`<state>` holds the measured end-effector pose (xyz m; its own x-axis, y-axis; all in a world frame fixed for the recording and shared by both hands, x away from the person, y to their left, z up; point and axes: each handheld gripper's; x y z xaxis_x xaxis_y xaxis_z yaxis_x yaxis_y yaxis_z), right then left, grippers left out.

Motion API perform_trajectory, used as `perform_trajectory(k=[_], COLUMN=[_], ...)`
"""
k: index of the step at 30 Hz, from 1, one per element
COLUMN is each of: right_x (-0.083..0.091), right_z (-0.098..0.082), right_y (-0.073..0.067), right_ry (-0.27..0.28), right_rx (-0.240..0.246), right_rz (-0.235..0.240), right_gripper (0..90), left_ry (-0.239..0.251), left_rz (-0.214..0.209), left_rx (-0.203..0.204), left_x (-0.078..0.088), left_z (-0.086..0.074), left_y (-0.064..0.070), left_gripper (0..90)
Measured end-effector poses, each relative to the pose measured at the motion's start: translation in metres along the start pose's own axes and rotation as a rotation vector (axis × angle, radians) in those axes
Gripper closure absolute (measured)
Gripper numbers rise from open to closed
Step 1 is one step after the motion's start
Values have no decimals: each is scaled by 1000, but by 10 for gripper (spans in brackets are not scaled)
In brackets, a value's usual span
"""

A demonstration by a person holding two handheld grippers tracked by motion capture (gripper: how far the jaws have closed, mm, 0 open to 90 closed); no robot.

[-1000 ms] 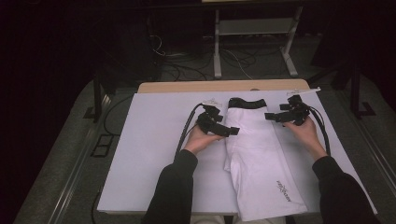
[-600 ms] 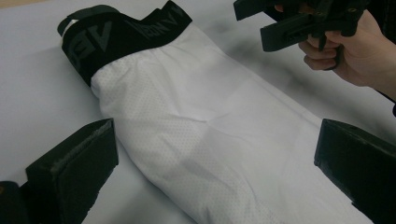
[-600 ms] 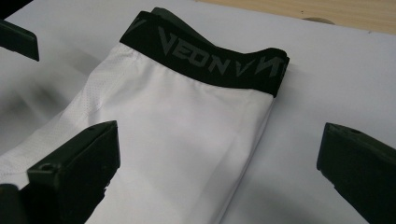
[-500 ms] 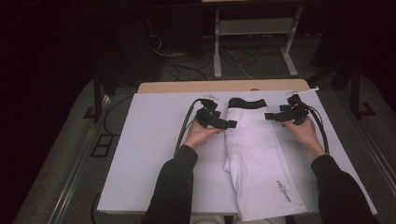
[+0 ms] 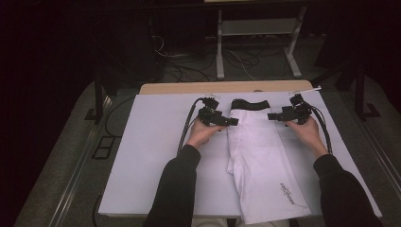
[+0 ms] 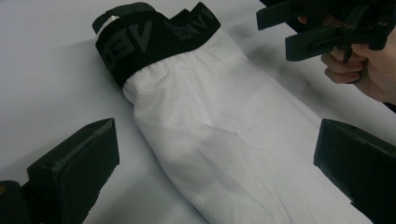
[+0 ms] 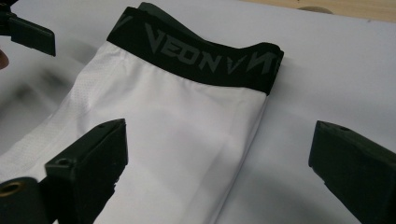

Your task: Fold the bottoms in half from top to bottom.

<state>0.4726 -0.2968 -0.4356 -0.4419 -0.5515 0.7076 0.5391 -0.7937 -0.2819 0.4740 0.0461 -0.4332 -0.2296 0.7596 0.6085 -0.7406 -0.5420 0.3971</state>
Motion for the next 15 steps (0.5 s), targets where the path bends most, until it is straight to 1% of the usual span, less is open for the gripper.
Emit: perform_trajectory(k=[2, 3, 6, 12, 15], right_x=[-1, -2, -4, -5, -7], right_z=[0, 1, 3, 8, 9], right_y=[1, 1, 2, 4, 6], right_ry=[-3, -10, -35, -60, -69], right_rx=[-6, -8, -7, -22, -44], right_rz=[3, 5, -7, 4, 20], right_gripper=[60, 69, 135, 163, 188], left_ry=[3, -3, -10, -32, -28], left_rz=[-6, -8, -5, 4, -2], left_rx=[13, 16, 35, 51, 57], left_x=[-3, -4, -8, -13, -15], left_z=[-1, -1, 0, 2, 2], left_y=[-3, -4, -8, -14, -14], left_gripper=[8, 8, 8, 8, 30])
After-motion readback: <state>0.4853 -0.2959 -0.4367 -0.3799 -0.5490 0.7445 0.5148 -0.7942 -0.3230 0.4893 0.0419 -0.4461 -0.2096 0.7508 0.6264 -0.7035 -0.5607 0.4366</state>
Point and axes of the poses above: each handheld gripper's, and its own axes: x roughly backward along the jaws, z roughly out of its top, y roughly to its right, and after that the axes turned 6 degrees about -y, right-handed
